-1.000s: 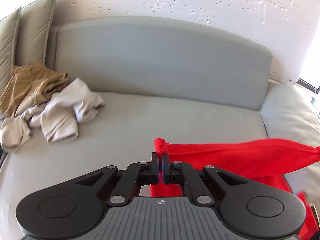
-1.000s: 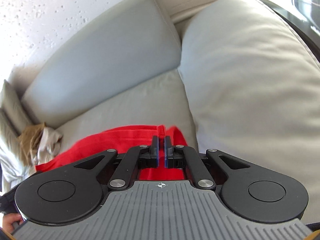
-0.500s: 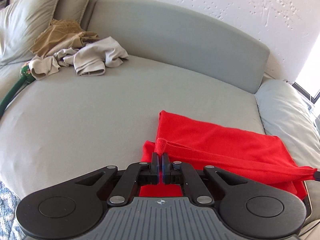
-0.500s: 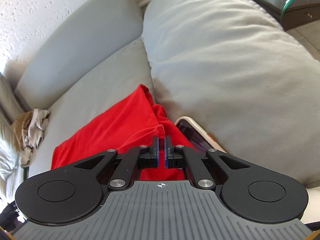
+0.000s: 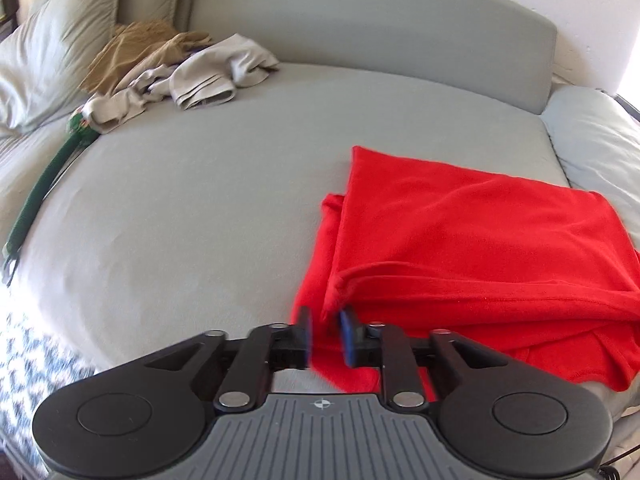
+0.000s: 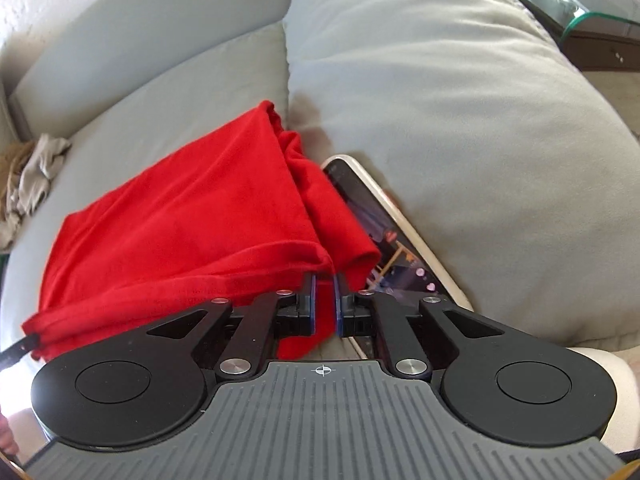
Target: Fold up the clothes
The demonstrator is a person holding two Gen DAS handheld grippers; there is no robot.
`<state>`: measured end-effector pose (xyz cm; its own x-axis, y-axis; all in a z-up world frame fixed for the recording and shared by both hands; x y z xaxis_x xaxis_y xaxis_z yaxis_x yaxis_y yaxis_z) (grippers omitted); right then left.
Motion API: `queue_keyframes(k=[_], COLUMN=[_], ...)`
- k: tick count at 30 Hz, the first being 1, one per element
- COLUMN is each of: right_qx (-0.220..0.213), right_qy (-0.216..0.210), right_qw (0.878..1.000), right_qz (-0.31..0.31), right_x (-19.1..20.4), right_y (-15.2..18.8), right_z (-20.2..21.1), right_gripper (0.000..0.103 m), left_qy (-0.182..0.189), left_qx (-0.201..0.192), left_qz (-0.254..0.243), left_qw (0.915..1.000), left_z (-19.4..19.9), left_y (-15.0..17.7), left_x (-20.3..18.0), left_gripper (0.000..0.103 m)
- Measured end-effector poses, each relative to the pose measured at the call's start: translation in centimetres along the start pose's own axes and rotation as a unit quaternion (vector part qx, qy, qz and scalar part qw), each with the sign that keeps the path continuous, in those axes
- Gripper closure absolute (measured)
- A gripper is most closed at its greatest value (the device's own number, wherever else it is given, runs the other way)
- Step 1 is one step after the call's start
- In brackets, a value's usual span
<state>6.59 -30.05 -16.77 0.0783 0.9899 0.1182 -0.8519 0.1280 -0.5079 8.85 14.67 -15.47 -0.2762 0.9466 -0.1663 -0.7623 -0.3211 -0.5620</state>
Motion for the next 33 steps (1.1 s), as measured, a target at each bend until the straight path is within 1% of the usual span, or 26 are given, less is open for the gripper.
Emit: queue_keyframes(k=[1, 2, 3, 4, 5, 7, 9, 12, 14, 15, 16, 17, 18, 19, 21, 22, 23, 24, 26, 27, 29, 30, 32, 33], right_qx=[-0.010, -0.020, -0.029, -0.034, -0.039, -0.034, -0.020, 0.009, 0.032, 0.042, 0.051, 0.061, 0.071, 0.082, 0.116, 0.133, 0.150, 0.156, 0.143, 0.133, 0.092, 0.073, 0.037, 0.022], right_qy=[-0.002, -0.008, -0.015, -0.021, -0.027, -0.046, -0.060, -0.086, -0.098, -0.101, -0.101, -0.101, -0.108, -0.115, -0.138, -0.150, -0.162, -0.172, -0.189, -0.192, -0.164, -0.156, -0.144, -0.143], right_qw=[1.000, 1.000, 0.999, 0.999, 0.999, 0.998, 0.997, 0.995, 0.994, 0.993, 0.993, 0.992, 0.991, 0.989, 0.981, 0.977, 0.972, 0.969, 0.969, 0.970, 0.980, 0.982, 0.986, 0.985], right_qz=[0.002, 0.003, 0.004, 0.009, 0.015, 0.029, 0.040, 0.048, 0.038, 0.034, 0.036, 0.039, 0.044, 0.049, 0.065, 0.072, 0.080, 0.080, 0.071, 0.067, 0.073, 0.076, 0.081, 0.090], right_x=[0.1, 0.2, 0.4, 0.9, 1.4, 2.9, 4.7, 7.6, 8.7, 9.1, 9.5, 9.7, 10.0, 10.1, 10.0, 9.9, 9.8, 9.5, 8.9, 8.6, 8.5, 8.8, 9.7, 10.5], right_y=[0.0, -0.1, -0.2, -0.5, -0.9, -1.9, -2.9, -4.1, -4.4, -4.4, -4.1, -3.8, -3.1, -2.4, -0.1, 1.1, 2.3, 3.2, 4.1, 4.2, 3.3, 2.7, 1.5, 1.0], right_z=[1.0, 2.0, 2.9, 3.4, 3.9, 3.5, 1.8, -2.1, -4.5, -5.6, -6.3, -7.0, -7.1, -7.1, -5.5, -4.6, -3.7, -2.6, -0.9, -0.2, 0.4, 0.3, 0.2, 0.0], right_gripper=[0.082, 0.075, 0.069, 0.059, 0.056, 0.057, 0.057, 0.058, 0.060, 0.061, 0.060, 0.060, 0.060, 0.060, 0.060, 0.060, 0.061, 0.061, 0.060, 0.059, 0.057, 0.057, 0.058, 0.059], left_qy=[-0.004, -0.005, 0.001, 0.010, 0.027, 0.063, 0.078, 0.094, 0.087, 0.089, 0.092, 0.098, 0.103, 0.105, 0.107, 0.115, 0.127, 0.140, 0.152, 0.156, 0.162, 0.161, 0.165, 0.163], left_qx=[-0.007, -0.016, -0.026, -0.036, -0.042, -0.050, -0.049, -0.043, -0.035, -0.024, -0.009, 0.021, 0.055, 0.071, 0.087, 0.101, 0.106, 0.106, 0.085, 0.069, 0.034, 0.017, -0.010, -0.023], left_qz=[0.009, 0.013, 0.012, 0.010, 0.005, -0.011, -0.035, -0.067, -0.084, -0.094, -0.104, -0.120, -0.138, -0.156, -0.191, -0.194, -0.192, -0.190, -0.177, -0.166, -0.144, -0.134, -0.125, -0.123], left_qw=[0.9999, 0.9998, 0.9996, 0.9992, 0.9988, 0.9967, 0.9951, 0.9924, 0.9920, 0.9913, 0.9902, 0.9878, 0.9835, 0.9796, 0.9719, 0.9690, 0.9674, 0.9660, 0.9687, 0.9714, 0.9756, 0.9777, 0.9784, 0.9786], left_z=[1.1, 2.1, 2.9, 3.6, 3.9, 3.8, 2.1, -0.8, -3.1, -4.1, -4.9, -5.5, -5.6, -4.8, -2.5, -1.3, -0.1, 1.1, 2.6, 3.1, 3.4, 3.3, 2.7, 2.2], left_y=[0.0, 0.0, -0.1, -0.2, -0.3, -0.7, -0.6, -0.3, 0.0, 0.4, 0.9, 1.6, 2.6, 3.5, 5.2, 6.0, 6.6, 7.1, 7.3, 7.1, 6.4, 6.0, 5.4, 5.3], left_x=[0.2, 0.2, 0.0, -0.4, -1.2, -3.4, -5.9, -9.4, -10.8, -11.2, -11.5, -11.6, -11.5, -10.9, -9.6, -8.9, -8.1, -7.4, -6.7, -6.6, -7.3, -8.0, -9.8, -10.7], left_gripper=[0.070, 0.069, 0.069, 0.069, 0.069, 0.069, 0.069, 0.069, 0.069, 0.070, 0.076, 0.080, 0.091, 0.090, 0.090, 0.090, 0.090, 0.088, 0.078, 0.070, 0.069, 0.069, 0.068, 0.066])
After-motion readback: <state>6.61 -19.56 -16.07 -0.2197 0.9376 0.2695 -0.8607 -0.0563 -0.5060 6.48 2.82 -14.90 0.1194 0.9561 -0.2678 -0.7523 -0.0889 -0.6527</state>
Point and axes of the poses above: each gripper's, at about its wrist camera, not at the fingertips, and z roughly against the way its jaws point, x to its left, y to its underside, the point moved 6 cm from there along -z, roughly the way its jaws point, and after that the axes turned 14 degrees about z, right-handed, at the moved point
